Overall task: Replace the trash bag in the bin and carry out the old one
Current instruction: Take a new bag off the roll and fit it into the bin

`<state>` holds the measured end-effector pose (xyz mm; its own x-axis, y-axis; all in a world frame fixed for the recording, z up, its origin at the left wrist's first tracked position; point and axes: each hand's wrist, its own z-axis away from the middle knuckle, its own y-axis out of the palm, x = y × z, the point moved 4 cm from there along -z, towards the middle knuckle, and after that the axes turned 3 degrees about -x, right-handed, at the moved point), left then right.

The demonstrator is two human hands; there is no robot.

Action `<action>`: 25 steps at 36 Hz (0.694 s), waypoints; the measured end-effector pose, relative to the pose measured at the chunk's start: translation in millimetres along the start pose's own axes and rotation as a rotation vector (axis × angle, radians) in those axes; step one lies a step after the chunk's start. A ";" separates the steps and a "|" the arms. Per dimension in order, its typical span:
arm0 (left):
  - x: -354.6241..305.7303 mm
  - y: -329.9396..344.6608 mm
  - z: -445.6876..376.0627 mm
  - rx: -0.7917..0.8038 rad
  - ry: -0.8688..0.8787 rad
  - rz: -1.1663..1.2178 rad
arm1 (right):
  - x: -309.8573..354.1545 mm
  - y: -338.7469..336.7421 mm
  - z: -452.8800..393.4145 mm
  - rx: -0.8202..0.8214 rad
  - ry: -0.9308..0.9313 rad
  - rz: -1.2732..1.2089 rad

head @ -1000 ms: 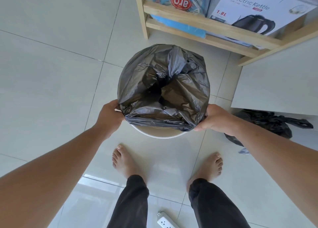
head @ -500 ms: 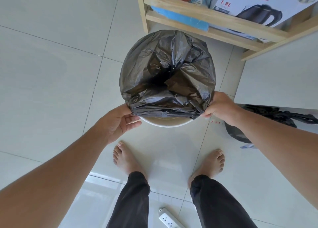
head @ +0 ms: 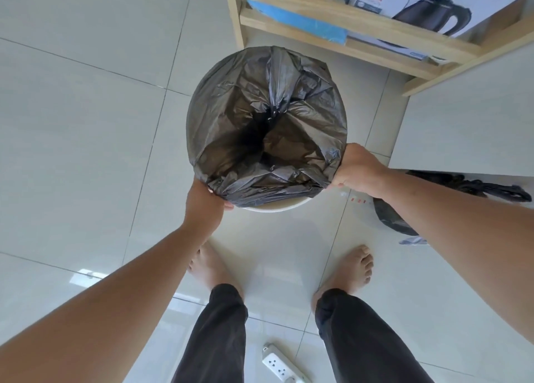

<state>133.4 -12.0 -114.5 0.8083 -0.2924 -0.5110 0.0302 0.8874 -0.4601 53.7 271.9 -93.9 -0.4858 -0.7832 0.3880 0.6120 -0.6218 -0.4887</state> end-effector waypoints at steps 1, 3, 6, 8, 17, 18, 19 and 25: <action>1.4 5.5 0.1 0.025 -0.074 0.151 | -0.3 0.2 0.2 -0.009 0.003 -0.023; 2.7 16.7 7.5 0.096 -0.292 0.558 | -1.9 0.6 0.7 -0.017 0.010 -0.062; 4.3 21.9 16.8 0.239 -0.355 0.841 | -12.6 -1.9 -4.0 -0.044 0.037 -0.057; 9.8 18.6 20.5 0.307 -0.297 0.752 | -18.1 -2.5 -5.4 -0.045 0.037 -0.070; 23.9 4.9 5.5 0.078 -0.115 0.004 | -5.0 2.0 -10.3 -0.003 -0.079 0.011; 24.3 6.3 2.3 0.059 -0.097 -0.045 | -4.6 1.7 -11.2 -0.003 -0.080 0.030; 24.5 8.8 0.3 0.037 -0.083 -0.084 | -4.1 1.4 -12.0 -0.005 -0.088 0.048; 21.6 20.7 -6.8 -0.092 -0.109 -0.090 | -14.0 2.8 -18.9 -0.038 -0.146 0.216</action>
<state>147.4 -2.3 -139.9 0.8638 -0.3242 -0.3857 0.0551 0.8217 -0.5673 50.4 281.1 -115.5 -0.2491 -0.8913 0.3789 0.6664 -0.4416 -0.6008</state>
